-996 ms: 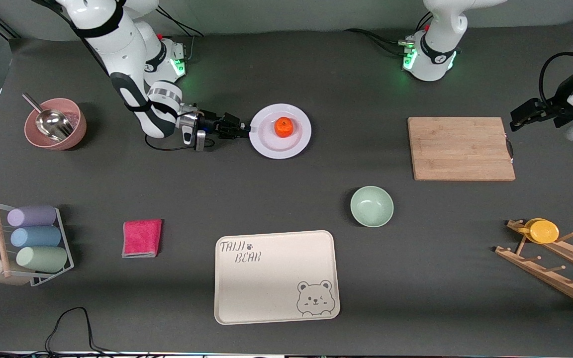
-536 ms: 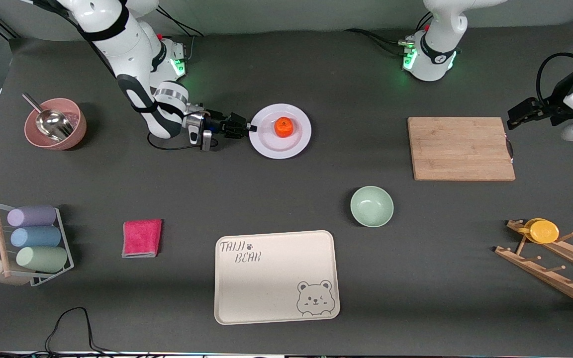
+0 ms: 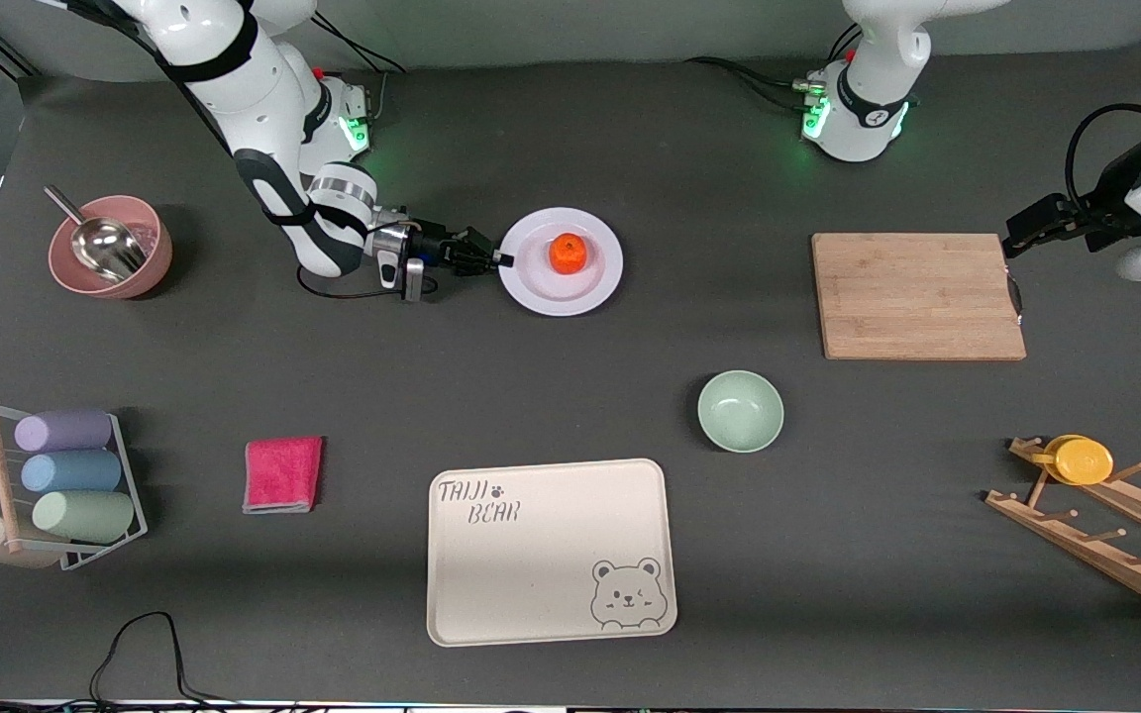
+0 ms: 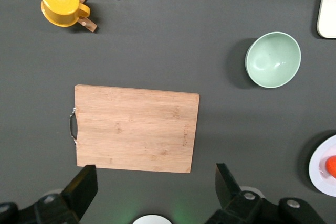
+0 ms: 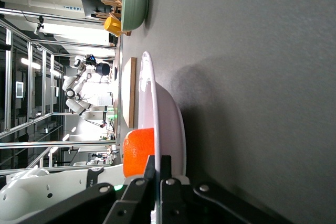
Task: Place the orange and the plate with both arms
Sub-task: 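Grasp the white plate rim with the right gripper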
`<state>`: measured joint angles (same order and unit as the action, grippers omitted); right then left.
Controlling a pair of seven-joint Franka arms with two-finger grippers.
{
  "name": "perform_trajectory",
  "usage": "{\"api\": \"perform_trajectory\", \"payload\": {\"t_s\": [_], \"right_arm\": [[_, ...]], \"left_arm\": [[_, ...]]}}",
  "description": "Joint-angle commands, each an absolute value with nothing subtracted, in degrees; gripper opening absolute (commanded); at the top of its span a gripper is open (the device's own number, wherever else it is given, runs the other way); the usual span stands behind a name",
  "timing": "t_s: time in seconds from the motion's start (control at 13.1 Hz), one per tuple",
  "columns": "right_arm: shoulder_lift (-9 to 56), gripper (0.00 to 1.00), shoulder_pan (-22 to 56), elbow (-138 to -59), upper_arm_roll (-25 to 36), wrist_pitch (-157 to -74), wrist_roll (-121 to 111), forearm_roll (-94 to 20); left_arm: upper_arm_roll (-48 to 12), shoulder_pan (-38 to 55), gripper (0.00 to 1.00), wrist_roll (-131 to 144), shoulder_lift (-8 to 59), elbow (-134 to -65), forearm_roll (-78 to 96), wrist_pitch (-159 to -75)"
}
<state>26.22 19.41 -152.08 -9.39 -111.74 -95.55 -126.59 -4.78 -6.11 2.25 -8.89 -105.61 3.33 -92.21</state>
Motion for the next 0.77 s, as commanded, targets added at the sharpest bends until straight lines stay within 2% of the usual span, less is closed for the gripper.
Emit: {"api": "perform_trajectory", "payload": {"t_s": [0.0,0.15,0.38,0.69], "right_arm": [[27.0,0.0,18.2,-151.4,-9.4,-107.0,-96.9,-128.1],[23.3,0.0,16.6,-152.1,-9.4,-105.6,-94.5,-127.4],[14.0,0.0,15.3,-153.4,-9.3,-105.7,-83.6,-124.1],[3.6,0.0,9.2,-152.8,-8.9,-107.0,-65.4,-109.5]], "left_arm": [[-4.2,-6.2,1.0,-3.2,-10.3,-106.4,4.4,-91.7],[-4.3,-6.1,1.0,-3.4,-10.2,-106.4,4.4,-92.0],[-4.7,-5.5,1.0,-4.2,-10.5,-106.3,4.0,-91.9],[-5.2,-5.6,1.0,-4.5,-10.4,-106.8,3.8,-92.3]]}}
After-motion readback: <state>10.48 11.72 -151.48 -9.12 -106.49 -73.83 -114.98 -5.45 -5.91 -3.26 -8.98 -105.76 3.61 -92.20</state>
